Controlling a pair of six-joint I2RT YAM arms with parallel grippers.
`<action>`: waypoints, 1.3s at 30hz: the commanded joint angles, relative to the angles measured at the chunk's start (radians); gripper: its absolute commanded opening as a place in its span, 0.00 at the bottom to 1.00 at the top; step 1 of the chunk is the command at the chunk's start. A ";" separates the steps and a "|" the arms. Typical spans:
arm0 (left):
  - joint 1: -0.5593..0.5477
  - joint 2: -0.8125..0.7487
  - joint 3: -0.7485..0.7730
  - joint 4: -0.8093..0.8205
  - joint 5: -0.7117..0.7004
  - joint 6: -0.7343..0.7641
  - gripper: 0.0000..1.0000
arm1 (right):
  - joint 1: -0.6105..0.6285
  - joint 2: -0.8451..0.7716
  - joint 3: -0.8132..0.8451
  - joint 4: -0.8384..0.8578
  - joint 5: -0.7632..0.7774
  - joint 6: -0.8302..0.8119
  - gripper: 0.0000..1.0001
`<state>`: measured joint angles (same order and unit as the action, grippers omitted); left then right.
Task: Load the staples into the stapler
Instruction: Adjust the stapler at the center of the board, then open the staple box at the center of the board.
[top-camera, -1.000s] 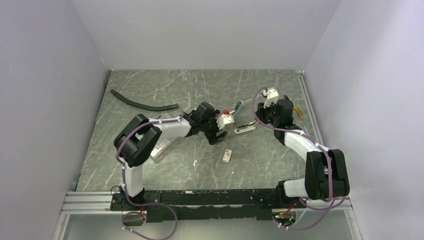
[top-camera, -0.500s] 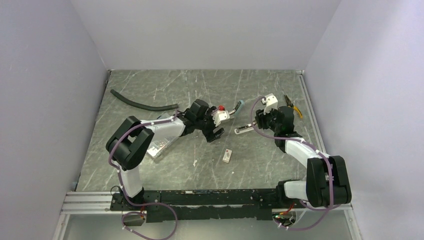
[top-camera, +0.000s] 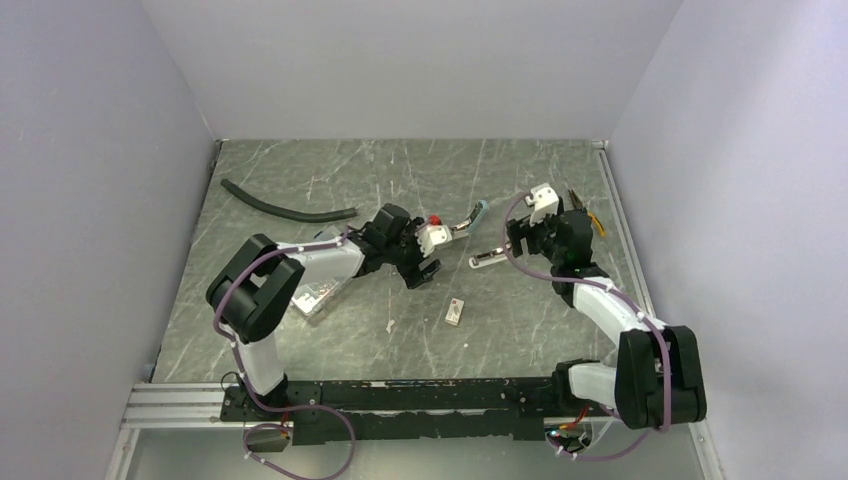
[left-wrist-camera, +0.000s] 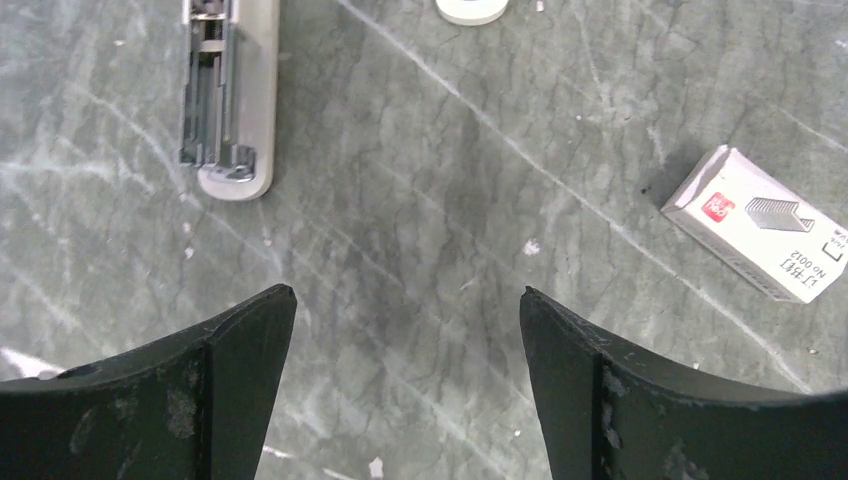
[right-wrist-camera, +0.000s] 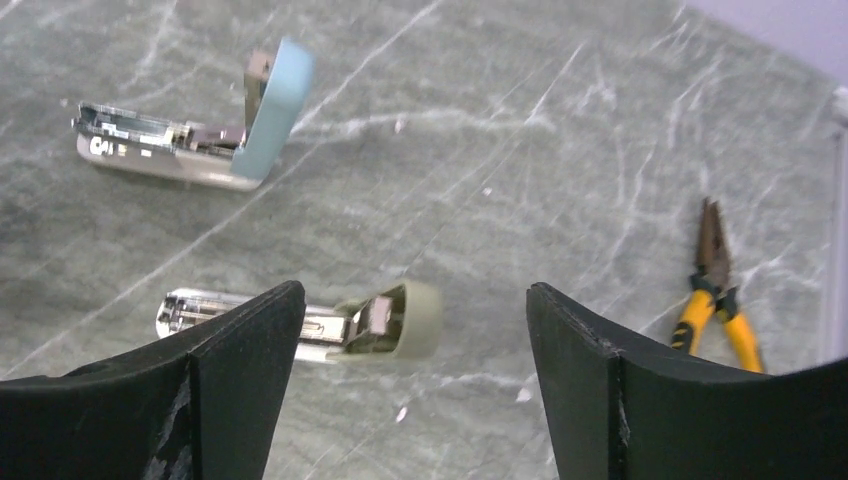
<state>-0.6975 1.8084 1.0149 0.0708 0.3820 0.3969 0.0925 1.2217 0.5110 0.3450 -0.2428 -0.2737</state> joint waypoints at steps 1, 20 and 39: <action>0.018 -0.091 -0.012 0.054 -0.056 -0.018 0.87 | -0.007 -0.070 0.099 -0.027 0.017 -0.025 0.88; 0.044 -0.141 0.108 -0.381 0.186 -0.036 0.86 | -0.008 -0.318 0.255 -0.534 -0.129 -0.044 1.00; -0.002 -0.421 0.199 -0.472 -0.295 0.106 0.94 | -0.008 -0.401 0.250 -0.555 -0.112 -0.031 1.00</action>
<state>-0.6994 1.4815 1.1637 -0.3359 0.1936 0.4572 0.0868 0.8368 0.7345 -0.2264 -0.3500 -0.3069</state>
